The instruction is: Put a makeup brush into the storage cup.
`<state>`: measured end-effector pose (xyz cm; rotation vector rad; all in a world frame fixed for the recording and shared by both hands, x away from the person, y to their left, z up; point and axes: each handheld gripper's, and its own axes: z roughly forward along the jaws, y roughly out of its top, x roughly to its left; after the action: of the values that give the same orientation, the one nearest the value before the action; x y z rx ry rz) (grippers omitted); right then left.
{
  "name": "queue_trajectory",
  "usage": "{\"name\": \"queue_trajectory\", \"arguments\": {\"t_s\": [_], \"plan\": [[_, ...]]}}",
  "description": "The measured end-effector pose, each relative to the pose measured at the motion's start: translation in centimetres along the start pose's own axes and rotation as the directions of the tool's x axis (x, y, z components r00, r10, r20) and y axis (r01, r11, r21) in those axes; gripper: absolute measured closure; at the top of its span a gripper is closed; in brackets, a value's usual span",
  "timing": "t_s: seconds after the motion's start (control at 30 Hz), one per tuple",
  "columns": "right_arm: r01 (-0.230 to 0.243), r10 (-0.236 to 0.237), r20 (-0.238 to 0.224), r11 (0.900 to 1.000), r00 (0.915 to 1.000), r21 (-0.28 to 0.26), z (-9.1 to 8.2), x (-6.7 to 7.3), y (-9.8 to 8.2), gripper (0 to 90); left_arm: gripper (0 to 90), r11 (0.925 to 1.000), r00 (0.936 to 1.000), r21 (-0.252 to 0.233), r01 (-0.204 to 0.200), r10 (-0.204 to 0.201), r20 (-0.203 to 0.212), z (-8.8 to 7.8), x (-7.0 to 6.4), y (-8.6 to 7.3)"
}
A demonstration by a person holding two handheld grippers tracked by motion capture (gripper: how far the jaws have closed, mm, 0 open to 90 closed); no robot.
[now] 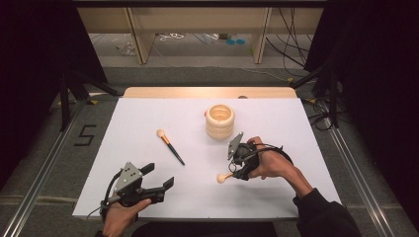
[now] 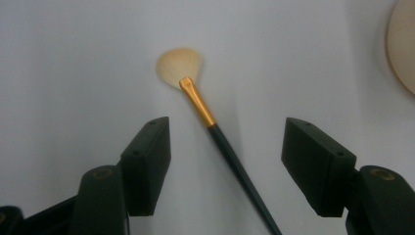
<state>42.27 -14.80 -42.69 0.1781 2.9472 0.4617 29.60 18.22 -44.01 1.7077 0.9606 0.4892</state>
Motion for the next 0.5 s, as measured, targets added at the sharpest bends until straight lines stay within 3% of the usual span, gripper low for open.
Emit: {"name": "queue_trajectory", "arguments": {"t_s": [0.5], "plan": [[0.038, -0.034, -0.054, 0.996, 0.9980, 0.082, 1.5, -1.0, 0.3, 45.2, 15.9, 0.9998, 0.9998, 0.003, 0.019, -0.019, -0.004, 0.0, -0.1, 0.0]]}}
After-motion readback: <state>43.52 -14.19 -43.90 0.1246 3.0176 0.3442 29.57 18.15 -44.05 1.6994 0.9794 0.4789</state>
